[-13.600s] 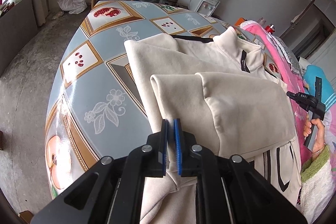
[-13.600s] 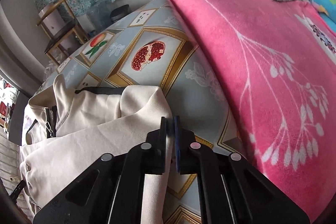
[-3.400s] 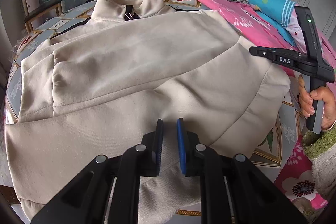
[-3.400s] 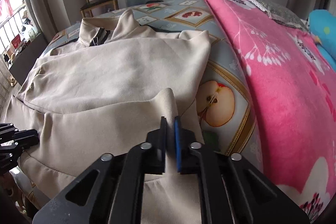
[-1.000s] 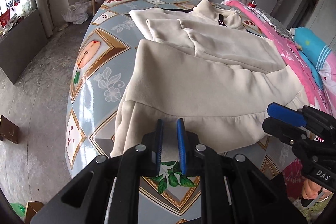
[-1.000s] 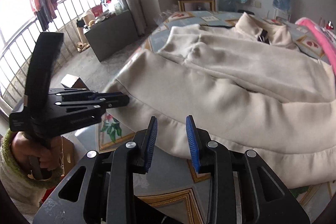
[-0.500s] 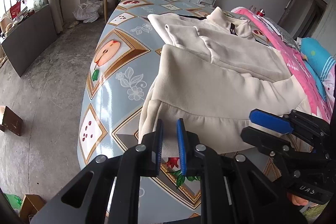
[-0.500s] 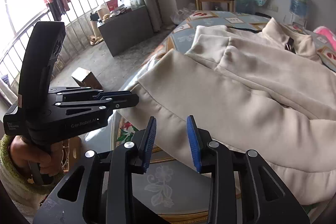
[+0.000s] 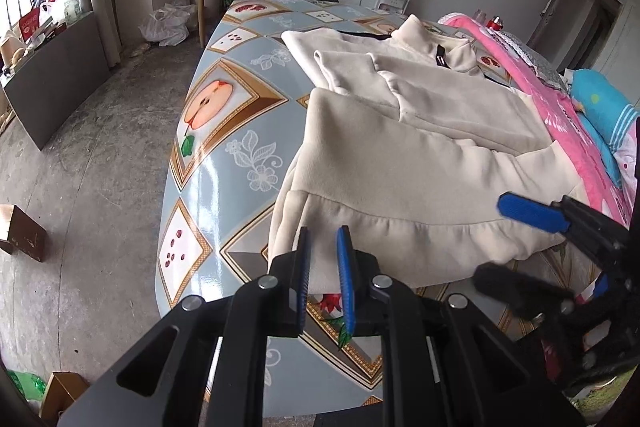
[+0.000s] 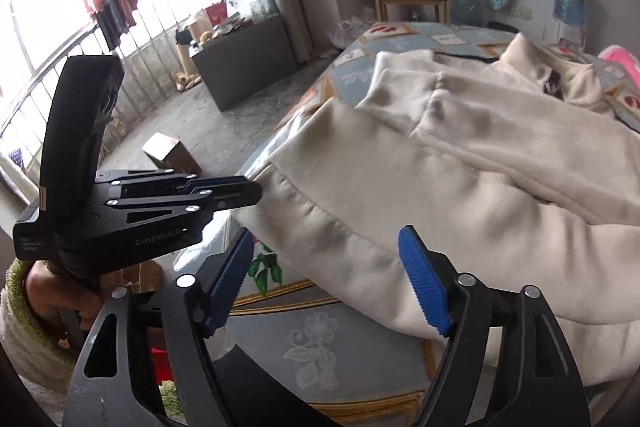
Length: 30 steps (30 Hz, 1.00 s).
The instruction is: Fold large clothes
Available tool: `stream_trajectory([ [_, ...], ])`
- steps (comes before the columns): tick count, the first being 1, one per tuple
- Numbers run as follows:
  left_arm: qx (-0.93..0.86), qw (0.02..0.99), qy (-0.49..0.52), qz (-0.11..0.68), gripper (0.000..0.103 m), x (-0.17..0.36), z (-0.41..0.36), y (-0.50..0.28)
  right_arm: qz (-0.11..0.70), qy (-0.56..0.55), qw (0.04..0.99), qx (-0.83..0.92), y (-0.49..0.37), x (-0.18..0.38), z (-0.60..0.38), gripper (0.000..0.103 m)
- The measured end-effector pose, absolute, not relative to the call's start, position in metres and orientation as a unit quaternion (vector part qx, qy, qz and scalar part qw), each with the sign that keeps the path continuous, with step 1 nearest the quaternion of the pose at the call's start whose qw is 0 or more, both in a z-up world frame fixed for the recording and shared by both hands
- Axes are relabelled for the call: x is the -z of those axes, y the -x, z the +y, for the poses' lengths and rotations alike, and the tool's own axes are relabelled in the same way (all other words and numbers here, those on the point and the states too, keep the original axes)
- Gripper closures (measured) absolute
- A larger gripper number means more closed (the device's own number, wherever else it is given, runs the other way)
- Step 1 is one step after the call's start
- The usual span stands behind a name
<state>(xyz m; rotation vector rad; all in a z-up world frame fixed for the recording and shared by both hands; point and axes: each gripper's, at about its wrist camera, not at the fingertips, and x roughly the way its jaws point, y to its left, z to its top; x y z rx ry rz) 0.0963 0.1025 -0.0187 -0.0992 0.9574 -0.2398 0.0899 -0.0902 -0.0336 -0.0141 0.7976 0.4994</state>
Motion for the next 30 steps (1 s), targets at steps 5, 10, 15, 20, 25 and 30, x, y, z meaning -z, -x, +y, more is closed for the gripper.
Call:
stream_trajectory([
  [5, 0.137, 0.883, 0.040, 0.447, 0.066, 0.003, 0.088, -0.095, 0.366, -0.013, 0.924, -0.110, -0.097, 0.017, -0.168, 0.023],
  [10, 0.159, 0.874, 0.016, 0.460, 0.055, 0.008, 0.058, -0.103, 0.405, -0.063, 0.912, 0.012, -0.110, 0.037, -0.248, 0.023],
  [15, 0.164, 0.857, -0.013, 0.488, 0.050, 0.031, 0.035, -0.113, 0.443, -0.097, 0.890, 0.052, -0.114, 0.073, -0.288, 0.023],
  [20, 0.165, 0.852, -0.035, 0.495, 0.050, 0.036, 0.031, -0.117, 0.448, -0.062, 0.891, 0.039, -0.116, 0.073, -0.285, 0.022],
  [25, 0.162, 0.863, -0.044, 0.477, 0.050, 0.020, 0.037, -0.125, 0.427, -0.057, 0.901, 0.054, -0.107, 0.053, -0.303, 0.022],
  [30, 0.161, 0.864, -0.032, 0.476, 0.050, 0.012, 0.042, -0.143, 0.466, -0.072, 0.879, 0.069, -0.117, 0.078, -0.326, 0.022],
])
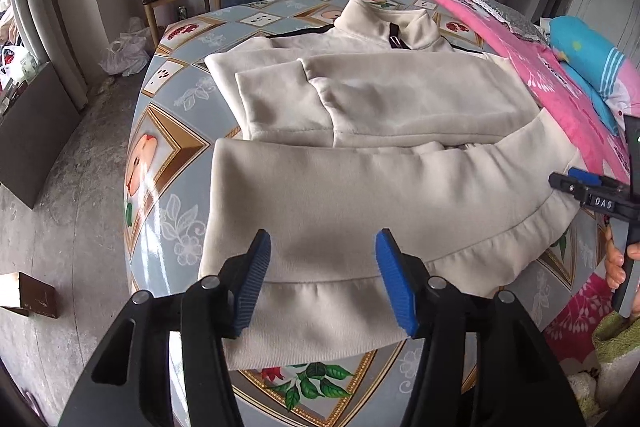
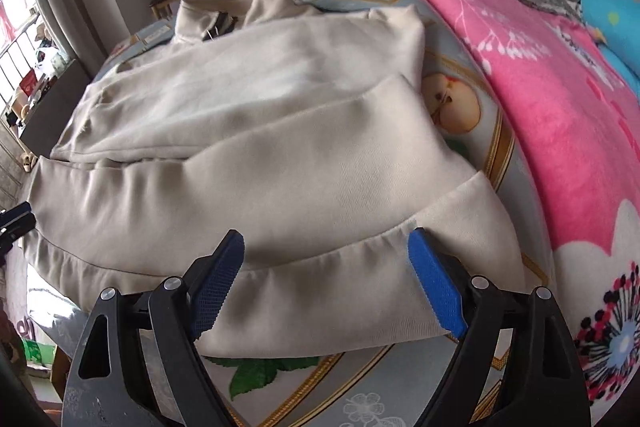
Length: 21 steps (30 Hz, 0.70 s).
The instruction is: Fold large clothes
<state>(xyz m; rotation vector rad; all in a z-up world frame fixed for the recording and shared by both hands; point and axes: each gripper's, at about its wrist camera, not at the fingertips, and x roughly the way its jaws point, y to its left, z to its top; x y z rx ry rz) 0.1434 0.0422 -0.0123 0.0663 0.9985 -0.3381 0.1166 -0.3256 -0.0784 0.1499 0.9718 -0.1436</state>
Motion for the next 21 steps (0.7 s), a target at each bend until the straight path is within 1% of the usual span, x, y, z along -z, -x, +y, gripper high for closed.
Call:
stream_trajectory([
  [2, 0.163, 0.864, -0.036, 0.475, 0.050, 0.008, 0.042, -0.150, 0.469, -0.076, 0.878, 0.059, -0.116, 0.081, -0.329, 0.022],
  [5, 0.164, 0.873, -0.050, 0.456, 0.050, -0.011, 0.043, -0.160, 0.468, -0.058, 0.880, 0.055, -0.118, 0.065, -0.329, 0.022],
  [10, 0.180, 0.882, -0.057, 0.432, 0.049, -0.051, 0.039, -0.202, 0.425, -0.032, 0.904, 0.012, -0.141, 0.005, -0.330, 0.022],
  [11, 0.183, 0.882, -0.055, 0.431, 0.047, -0.057, 0.036, -0.215, 0.419, -0.034, 0.908, -0.004, -0.151, -0.007, -0.331, 0.022],
  [12, 0.191, 0.881, -0.049, 0.429, 0.043, -0.063, 0.032, -0.228, 0.414, -0.037, 0.909, -0.023, -0.164, -0.017, -0.330, 0.022],
  [14, 0.207, 0.879, -0.029, 0.428, 0.039, -0.072, 0.024, -0.257, 0.413, -0.045, 0.908, -0.053, -0.193, -0.033, -0.330, 0.022],
  [18, 0.207, 0.880, -0.010, 0.426, 0.037, -0.077, 0.001, -0.323, 0.421, -0.046, 0.904, -0.057, -0.271, -0.048, -0.331, 0.022],
  [21, 0.220, 0.869, 0.032, 0.442, 0.035, -0.071, -0.019, -0.375, 0.452, -0.067, 0.888, -0.058, -0.337, -0.042, -0.334, 0.022],
])
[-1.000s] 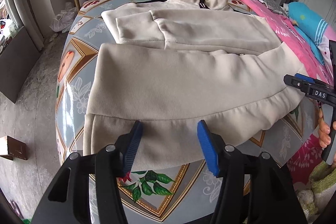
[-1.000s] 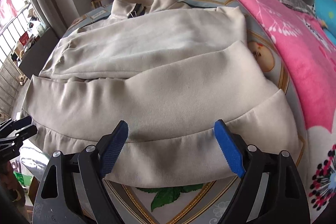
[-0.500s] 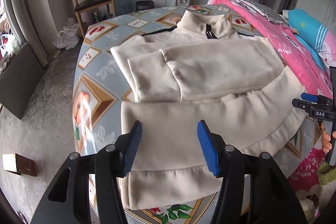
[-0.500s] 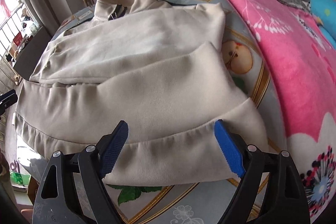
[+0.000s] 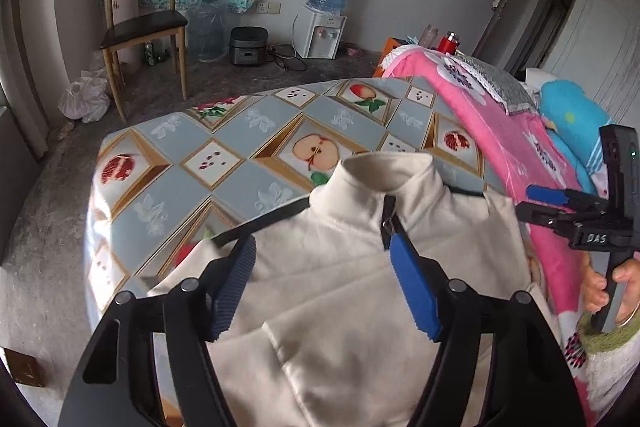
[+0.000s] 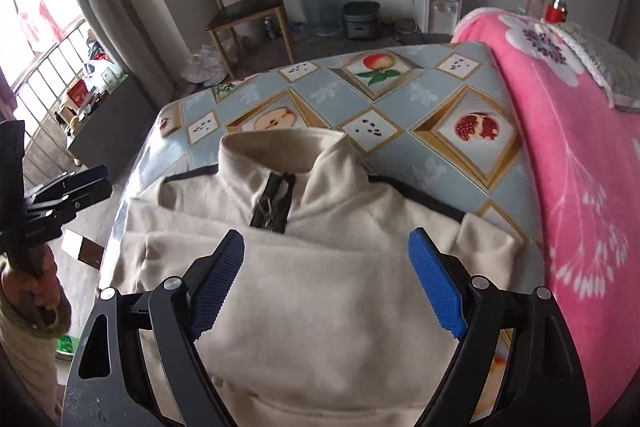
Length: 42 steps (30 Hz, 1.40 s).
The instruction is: Fold large clothes
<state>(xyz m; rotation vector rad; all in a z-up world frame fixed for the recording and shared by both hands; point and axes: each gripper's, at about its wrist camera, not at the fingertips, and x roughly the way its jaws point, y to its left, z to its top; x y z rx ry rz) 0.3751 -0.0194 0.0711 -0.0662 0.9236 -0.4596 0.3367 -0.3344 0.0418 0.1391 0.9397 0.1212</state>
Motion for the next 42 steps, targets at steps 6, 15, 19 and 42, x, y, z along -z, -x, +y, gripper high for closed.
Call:
stream_trajectory([
  [6, 0.189, 0.856, 0.028, 0.481, 0.035, -0.036, -0.075, -0.451, 0.532, -0.078, 0.843, -0.022, -0.448, -0.002, -0.333, 0.022],
  [15, 0.128, 0.846, -0.053, 0.514, 0.035, 0.007, -0.125, -0.494, 0.600, -0.047, 0.798, 0.020, -0.496, 0.041, -0.339, 0.028],
  [19, 0.136, 0.832, -0.070, 0.534, 0.051, 0.014, -0.125, -0.493, 0.620, -0.054, 0.783, -0.001, -0.485, 0.042, -0.343, 0.034],
  [42, 0.231, 0.803, -0.149, 0.529, 0.056, 0.014, -0.109, -0.387, 0.606, 0.096, 0.788, -0.060, -0.361, 0.025, -0.301, 0.080],
])
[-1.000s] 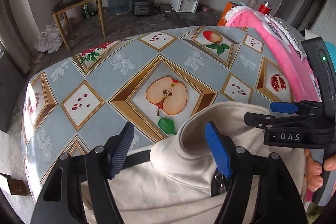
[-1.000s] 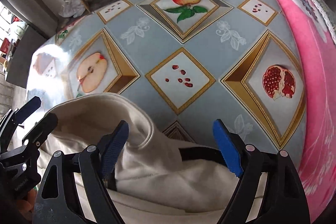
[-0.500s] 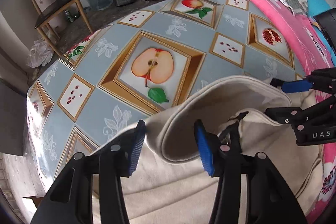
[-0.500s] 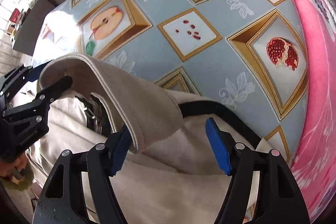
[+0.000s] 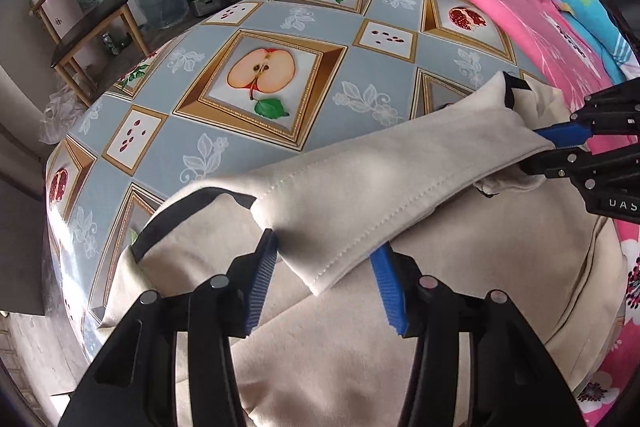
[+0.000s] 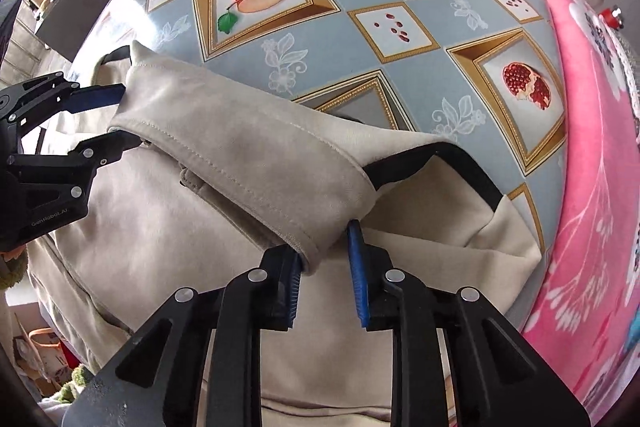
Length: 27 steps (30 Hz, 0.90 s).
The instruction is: Fold large clothes
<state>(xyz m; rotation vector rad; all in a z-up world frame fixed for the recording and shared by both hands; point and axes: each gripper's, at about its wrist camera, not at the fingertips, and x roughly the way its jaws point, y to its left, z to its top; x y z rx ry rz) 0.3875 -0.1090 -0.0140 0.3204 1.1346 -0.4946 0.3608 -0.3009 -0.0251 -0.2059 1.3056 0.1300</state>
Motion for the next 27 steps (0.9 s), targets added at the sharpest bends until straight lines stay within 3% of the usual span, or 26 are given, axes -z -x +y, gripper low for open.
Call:
stream_trajectory([
  [2, 0.232, 0.805, -0.158, 0.523, 0.056, 0.016, -0.108, -0.383, 0.592, 0.106, 0.796, -0.064, -0.352, 0.019, -0.294, 0.075],
  [4, 0.236, 0.807, -0.160, 0.517, 0.056, 0.017, -0.106, -0.381, 0.576, 0.100, 0.808, -0.073, -0.344, 0.005, -0.292, 0.059],
  [6, 0.235, 0.809, -0.161, 0.514, 0.056, 0.019, -0.103, -0.380, 0.544, 0.094, 0.829, -0.087, -0.336, -0.018, -0.294, 0.054],
  [11, 0.232, 0.812, -0.155, 0.512, 0.056, 0.023, -0.095, -0.384, 0.464, 0.046, 0.875, -0.127, -0.342, -0.070, -0.297, 0.050],
  [15, 0.233, 0.817, -0.141, 0.508, 0.056, 0.018, -0.086, -0.384, 0.459, -0.058, 0.876, -0.134, -0.400, -0.071, -0.308, 0.050],
  [17, 0.234, 0.819, -0.135, 0.506, 0.056, 0.015, -0.081, -0.383, 0.479, -0.109, 0.863, -0.120, -0.434, -0.058, -0.313, 0.055],
  [19, 0.237, 0.821, -0.128, 0.503, 0.056, 0.009, -0.073, -0.382, 0.518, -0.159, 0.833, -0.111, -0.463, -0.036, -0.317, 0.074],
  [22, 0.239, 0.828, -0.109, 0.496, 0.056, -0.003, -0.059, -0.383, 0.585, -0.201, 0.776, -0.124, -0.486, 0.005, -0.312, 0.086],
  [27, 0.234, 0.836, -0.003, 0.496, 0.055, -0.020, -0.022, -0.400, 0.627, -0.141, 0.740, -0.200, -0.456, 0.025, -0.275, 0.091],
])
